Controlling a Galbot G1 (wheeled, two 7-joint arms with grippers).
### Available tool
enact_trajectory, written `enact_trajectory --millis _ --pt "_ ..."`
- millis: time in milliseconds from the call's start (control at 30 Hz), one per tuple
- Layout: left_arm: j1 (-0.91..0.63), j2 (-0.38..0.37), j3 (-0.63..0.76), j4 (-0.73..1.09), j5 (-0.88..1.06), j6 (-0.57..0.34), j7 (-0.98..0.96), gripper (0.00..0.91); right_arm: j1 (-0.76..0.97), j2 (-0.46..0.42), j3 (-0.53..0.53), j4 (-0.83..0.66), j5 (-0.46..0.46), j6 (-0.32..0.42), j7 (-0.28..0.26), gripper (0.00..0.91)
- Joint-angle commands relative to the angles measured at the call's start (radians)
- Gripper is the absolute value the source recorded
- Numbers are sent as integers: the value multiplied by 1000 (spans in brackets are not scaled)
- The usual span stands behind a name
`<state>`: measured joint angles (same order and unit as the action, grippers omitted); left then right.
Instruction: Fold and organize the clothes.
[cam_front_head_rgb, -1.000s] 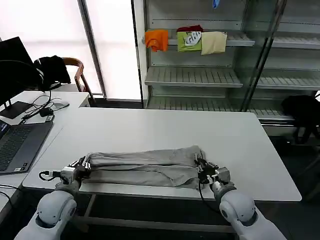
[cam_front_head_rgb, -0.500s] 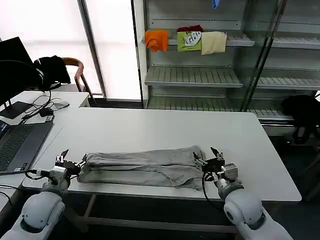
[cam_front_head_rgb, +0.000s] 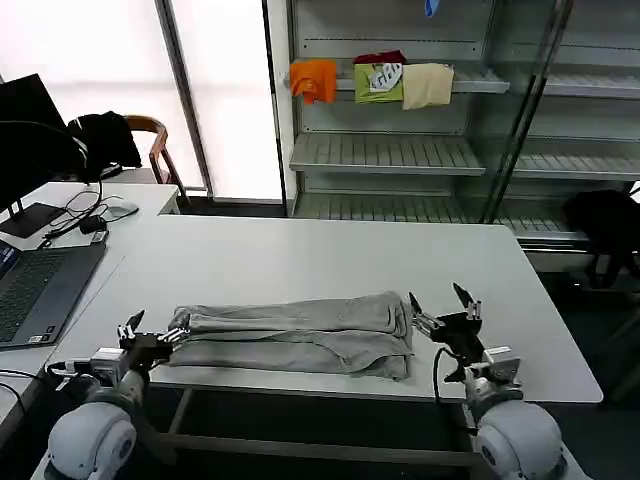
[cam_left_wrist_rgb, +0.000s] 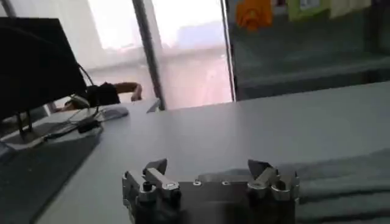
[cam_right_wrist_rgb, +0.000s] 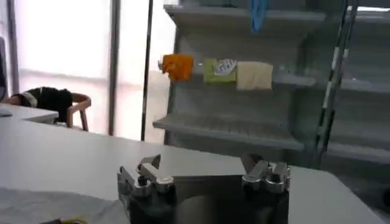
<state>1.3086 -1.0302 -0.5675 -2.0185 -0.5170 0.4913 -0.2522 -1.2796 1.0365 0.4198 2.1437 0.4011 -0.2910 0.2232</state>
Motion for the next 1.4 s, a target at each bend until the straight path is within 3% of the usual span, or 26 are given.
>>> enact_trajectory --millis 33,300,733,800,833,867,900,1400 --pt "-4 -70 -4 86 -116 -69 -16 907 -154 40 171 18 -54 145 -41 907" --pt "-44 -70 14 148 -126 -80 -2 907 -229 39 269 -41 -65 246 -80 907" --pt "-95 -67 19 219 -195 -52 18 907 -251 26 321 -104 -5 290 -91 907" --pt "-100 -64 18 235 -217 -47 24 796 -256 26 325 -110 -1 298 -91 907" --pt "-102 -64 20 239 -223 -47 31 464 -256 28 325 -113 0 300 -91 907" --pt "-102 -67 24 241 -220 -50 37 322 -256 31 323 -114 1 301 -90 907" --pt "-101 -69 25 239 -220 -54 38 40 -256 33 322 -114 1 301 -90 907" --pt "-96 -84 60 189 -173 -96 70 0 -237 45 308 -110 4 298 -86 907"
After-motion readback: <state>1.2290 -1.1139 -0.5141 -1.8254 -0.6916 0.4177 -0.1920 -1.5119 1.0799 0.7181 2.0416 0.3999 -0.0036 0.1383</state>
